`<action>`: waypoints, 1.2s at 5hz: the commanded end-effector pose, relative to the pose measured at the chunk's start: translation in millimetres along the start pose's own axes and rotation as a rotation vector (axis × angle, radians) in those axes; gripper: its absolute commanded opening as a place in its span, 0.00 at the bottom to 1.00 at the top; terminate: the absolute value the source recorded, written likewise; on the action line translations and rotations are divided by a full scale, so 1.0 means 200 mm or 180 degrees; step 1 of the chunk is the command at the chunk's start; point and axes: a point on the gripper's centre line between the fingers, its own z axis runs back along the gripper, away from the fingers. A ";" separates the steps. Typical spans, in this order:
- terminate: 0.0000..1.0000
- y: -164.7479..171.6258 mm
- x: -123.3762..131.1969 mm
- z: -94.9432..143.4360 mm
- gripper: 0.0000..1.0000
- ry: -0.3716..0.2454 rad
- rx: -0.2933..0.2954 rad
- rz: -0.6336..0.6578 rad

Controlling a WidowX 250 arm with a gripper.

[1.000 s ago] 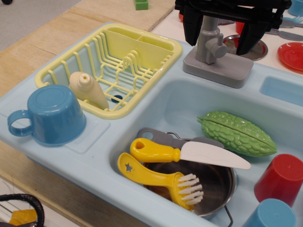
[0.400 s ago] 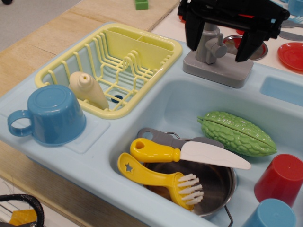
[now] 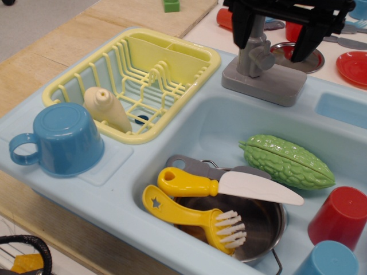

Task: Turn lever vertical to front

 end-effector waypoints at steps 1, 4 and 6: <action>0.00 0.01 0.07 0.03 0.00 -0.0088 -0.0039 0.0085; 0.00 0.02 0.03 0.03 0.00 -0.0072 -0.0045 0.0255; 0.00 0.11 -0.10 0.00 0.00 -0.0159 -0.0126 0.0608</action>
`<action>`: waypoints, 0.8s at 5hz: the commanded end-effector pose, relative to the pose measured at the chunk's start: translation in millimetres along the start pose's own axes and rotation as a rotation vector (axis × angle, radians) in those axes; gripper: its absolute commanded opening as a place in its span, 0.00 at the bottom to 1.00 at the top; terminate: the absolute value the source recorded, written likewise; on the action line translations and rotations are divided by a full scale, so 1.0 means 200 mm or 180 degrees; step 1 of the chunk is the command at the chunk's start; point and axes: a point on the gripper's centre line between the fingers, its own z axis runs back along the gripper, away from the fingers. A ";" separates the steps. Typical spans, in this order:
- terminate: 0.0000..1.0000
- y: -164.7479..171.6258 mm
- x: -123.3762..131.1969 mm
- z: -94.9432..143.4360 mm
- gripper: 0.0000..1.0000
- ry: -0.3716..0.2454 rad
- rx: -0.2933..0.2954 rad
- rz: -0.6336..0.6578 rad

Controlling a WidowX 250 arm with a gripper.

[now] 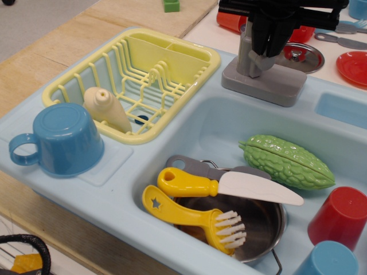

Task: Turn lever vertical to front

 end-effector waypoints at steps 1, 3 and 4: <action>0.00 0.11 -0.07 0.00 0.00 -0.0021 -0.0052 0.0263; 0.00 0.18 -0.12 -0.03 0.00 0.0098 -0.0081 0.0433; 0.00 0.17 -0.13 -0.02 0.00 0.0179 -0.0047 0.0479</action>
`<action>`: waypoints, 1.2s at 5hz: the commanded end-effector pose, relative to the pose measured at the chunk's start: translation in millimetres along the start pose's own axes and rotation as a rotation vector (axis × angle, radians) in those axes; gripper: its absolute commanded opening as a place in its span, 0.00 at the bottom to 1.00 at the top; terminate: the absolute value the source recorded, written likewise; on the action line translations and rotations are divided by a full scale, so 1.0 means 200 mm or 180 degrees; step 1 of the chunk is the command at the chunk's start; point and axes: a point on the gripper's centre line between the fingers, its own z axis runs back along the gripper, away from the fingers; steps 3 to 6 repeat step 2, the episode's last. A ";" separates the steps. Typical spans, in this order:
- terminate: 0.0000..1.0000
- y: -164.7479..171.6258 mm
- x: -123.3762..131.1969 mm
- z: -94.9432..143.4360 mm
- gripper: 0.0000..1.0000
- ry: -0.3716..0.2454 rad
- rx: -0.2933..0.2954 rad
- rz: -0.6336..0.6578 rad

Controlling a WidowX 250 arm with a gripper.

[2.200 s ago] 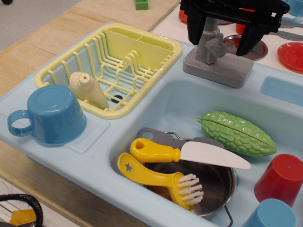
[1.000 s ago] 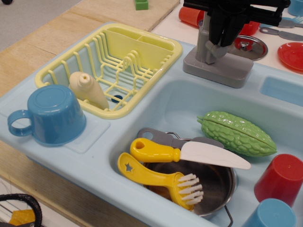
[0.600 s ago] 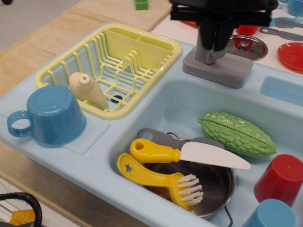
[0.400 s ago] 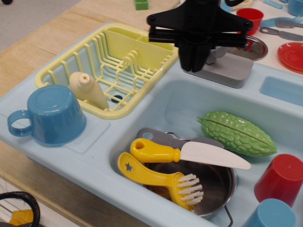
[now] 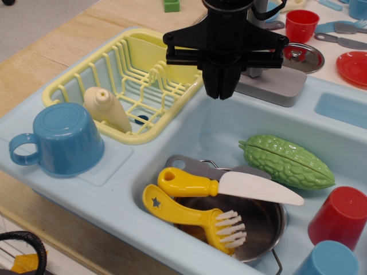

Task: Turn lever vertical to front

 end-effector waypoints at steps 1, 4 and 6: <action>0.00 0.01 -0.04 0.09 1.00 0.0101 -0.0065 0.0371; 1.00 0.01 -0.04 0.09 1.00 0.0101 -0.0065 0.0371; 1.00 0.01 -0.04 0.09 1.00 0.0101 -0.0065 0.0371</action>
